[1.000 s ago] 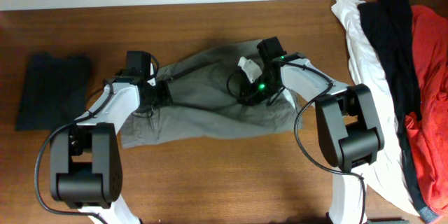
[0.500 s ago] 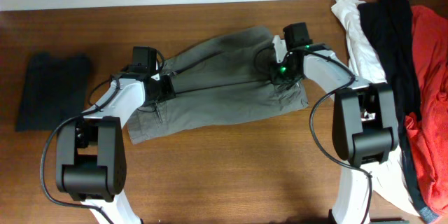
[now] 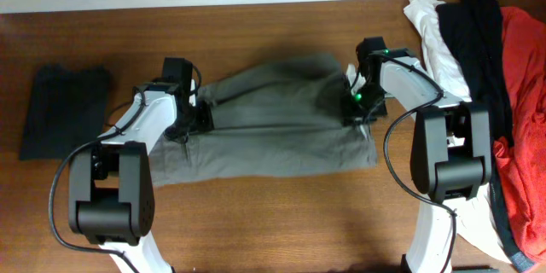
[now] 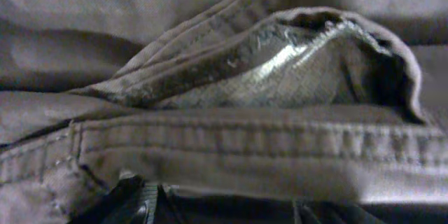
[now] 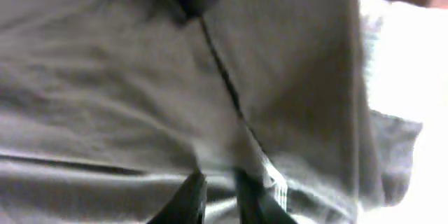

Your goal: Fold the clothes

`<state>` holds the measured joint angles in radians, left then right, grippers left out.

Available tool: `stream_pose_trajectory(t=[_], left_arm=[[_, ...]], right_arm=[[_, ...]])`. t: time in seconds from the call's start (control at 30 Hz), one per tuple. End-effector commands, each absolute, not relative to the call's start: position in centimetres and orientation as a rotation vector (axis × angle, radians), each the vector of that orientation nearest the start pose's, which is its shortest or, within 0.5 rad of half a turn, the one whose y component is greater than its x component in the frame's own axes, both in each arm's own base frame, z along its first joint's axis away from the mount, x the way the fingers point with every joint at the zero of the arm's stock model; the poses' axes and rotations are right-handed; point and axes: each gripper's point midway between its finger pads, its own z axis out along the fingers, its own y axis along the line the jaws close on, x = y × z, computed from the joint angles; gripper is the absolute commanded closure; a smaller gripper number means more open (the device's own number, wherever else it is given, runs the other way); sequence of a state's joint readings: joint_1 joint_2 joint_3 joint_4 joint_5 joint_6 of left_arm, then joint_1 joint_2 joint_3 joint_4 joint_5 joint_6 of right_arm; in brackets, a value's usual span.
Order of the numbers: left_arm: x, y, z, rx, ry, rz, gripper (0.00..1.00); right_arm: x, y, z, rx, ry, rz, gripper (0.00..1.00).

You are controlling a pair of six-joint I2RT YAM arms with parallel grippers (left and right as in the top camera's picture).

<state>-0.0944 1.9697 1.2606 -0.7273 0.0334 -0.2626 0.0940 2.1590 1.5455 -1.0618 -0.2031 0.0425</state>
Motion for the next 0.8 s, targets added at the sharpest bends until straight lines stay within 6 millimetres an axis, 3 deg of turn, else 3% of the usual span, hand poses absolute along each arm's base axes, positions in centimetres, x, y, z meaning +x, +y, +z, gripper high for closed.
stream_pose_trajectory(t=[0.0, 0.07, 0.17, 0.27, 0.3, 0.37, 0.43, 0.57, 0.63, 0.77], left_arm=[[30.9, -0.2, -5.6, -0.306, 3.254, 0.203, 0.35], [30.9, -0.2, -5.6, -0.304, 3.253, 0.204, 0.35], [31.5, -0.2, -5.5, -0.304, 3.235, 0.199, 0.35], [31.9, -0.2, -5.5, -0.304, 3.219, 0.193, 0.35], [32.0, -0.2, -5.5, -0.304, 3.217, 0.192, 0.34], [32.0, -0.2, -5.5, -0.304, 3.217, 0.192, 0.35], [32.0, -0.2, -5.5, -0.304, 3.216, 0.192, 0.34], [32.1, -0.2, -5.5, -0.304, 3.214, 0.191, 0.34], [32.1, -0.3, -5.5, -0.303, 3.214, 0.190, 0.34], [32.1, -0.3, -5.5, -0.303, 3.213, 0.190, 0.34]], right_arm=[[31.8, 3.0, -2.9, 0.045, 3.491, 0.079, 0.79], [30.9, 3.1, -2.5, 0.046, 3.530, 0.080, 0.82], [32.4, 3.5, -1.3, 0.007, 3.442, 0.096, 0.82], [35.2, 4.3, 2.4, -0.036, 3.259, 0.116, 0.78], [36.2, 4.5, 4.0, -0.042, 3.186, 0.122, 0.74], [37.7, 4.6, 6.3, -0.046, 3.076, 0.129, 0.54], [38.7, 4.7, 7.5, -0.049, 3.010, 0.134, 0.46], [39.7, 6.2, 7.4, -0.105, 2.964, 0.252, 0.38], [39.7, 7.7, 7.0, -0.194, 2.951, 0.367, 0.37], [40.8, 9.1, 5.4, -0.234, 2.932, 0.405, 0.37]])
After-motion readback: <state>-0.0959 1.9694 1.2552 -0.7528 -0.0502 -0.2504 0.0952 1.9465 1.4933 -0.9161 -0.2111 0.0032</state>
